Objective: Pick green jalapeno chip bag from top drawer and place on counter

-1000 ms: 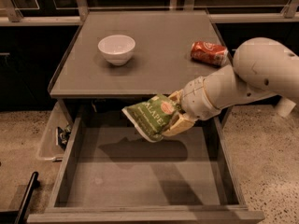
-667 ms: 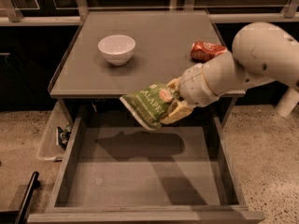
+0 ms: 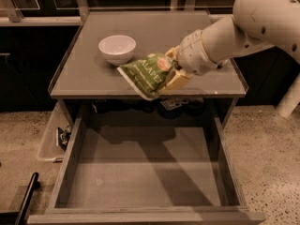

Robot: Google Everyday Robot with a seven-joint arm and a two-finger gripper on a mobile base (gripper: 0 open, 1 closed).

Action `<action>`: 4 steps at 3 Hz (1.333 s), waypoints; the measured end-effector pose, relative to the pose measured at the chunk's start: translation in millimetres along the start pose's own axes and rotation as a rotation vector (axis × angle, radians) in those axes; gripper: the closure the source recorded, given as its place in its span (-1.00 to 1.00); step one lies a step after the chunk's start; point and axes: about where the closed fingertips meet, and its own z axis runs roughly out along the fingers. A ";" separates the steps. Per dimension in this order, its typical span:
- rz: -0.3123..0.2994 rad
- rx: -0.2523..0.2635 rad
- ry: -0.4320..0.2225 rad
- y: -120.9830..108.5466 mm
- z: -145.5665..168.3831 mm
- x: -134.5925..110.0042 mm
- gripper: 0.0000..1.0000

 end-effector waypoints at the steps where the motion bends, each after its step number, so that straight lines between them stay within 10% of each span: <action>1: 0.021 0.057 -0.010 -21.4 1.2 16.0 1.00; 4: 0.122 0.174 -0.015 -80.3 34.4 42.8 1.00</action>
Offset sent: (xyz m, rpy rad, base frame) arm 0.0776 -0.0276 -0.0237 0.1248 -0.0693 -0.1806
